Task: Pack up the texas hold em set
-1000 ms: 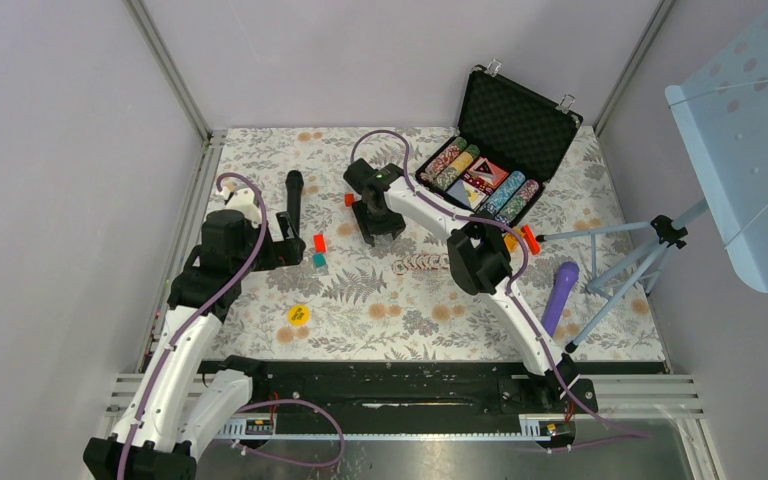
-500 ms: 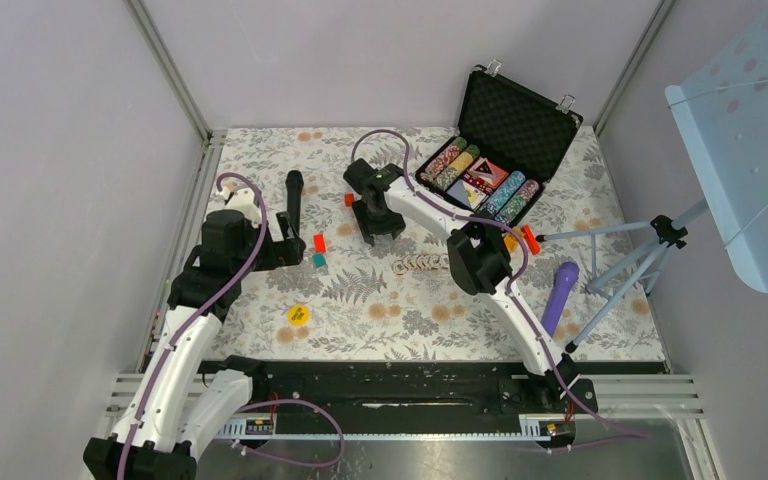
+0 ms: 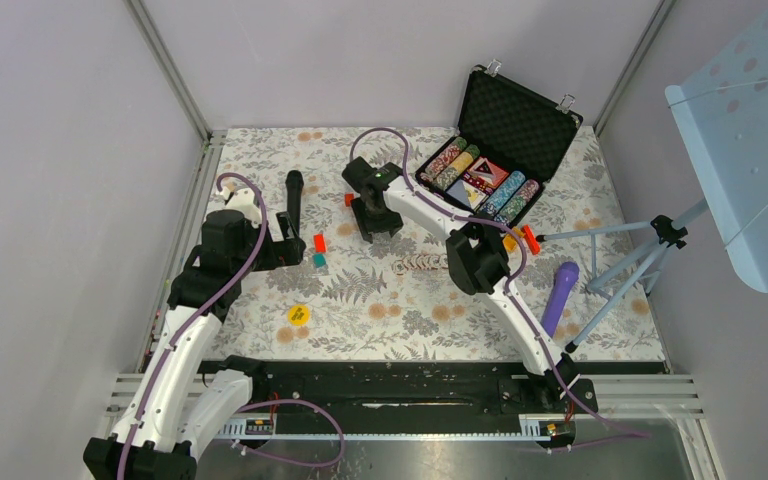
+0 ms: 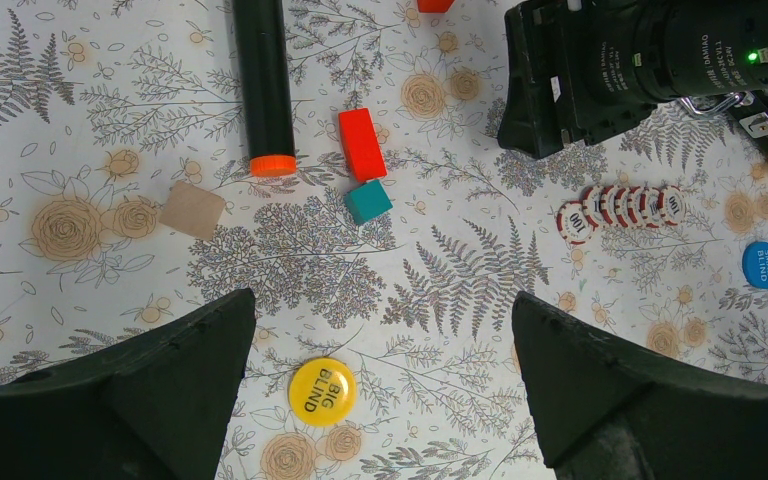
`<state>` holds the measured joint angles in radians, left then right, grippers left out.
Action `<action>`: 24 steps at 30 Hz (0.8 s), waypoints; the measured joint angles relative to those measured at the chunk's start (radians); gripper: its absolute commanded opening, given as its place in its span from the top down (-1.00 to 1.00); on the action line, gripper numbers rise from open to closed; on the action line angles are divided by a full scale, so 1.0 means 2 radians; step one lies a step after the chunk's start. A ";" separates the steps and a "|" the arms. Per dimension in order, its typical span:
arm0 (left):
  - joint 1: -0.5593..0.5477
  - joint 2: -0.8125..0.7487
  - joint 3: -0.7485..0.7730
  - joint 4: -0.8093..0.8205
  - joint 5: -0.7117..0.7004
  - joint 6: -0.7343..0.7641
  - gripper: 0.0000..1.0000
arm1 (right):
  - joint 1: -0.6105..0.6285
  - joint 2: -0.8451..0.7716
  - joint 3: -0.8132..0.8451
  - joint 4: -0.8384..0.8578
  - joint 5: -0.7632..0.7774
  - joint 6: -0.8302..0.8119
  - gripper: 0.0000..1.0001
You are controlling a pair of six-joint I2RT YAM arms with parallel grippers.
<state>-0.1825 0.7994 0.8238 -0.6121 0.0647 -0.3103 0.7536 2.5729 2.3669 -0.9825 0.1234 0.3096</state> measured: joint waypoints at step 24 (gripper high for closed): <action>0.000 0.000 0.000 0.000 0.000 0.000 -0.98 | 0.000 0.000 -0.001 0.004 0.012 -0.013 -0.18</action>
<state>-0.1825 0.7994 0.8238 -0.6121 0.0650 -0.3103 0.7540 2.5729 2.3642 -0.9741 0.1467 0.2840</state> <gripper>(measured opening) 0.989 0.603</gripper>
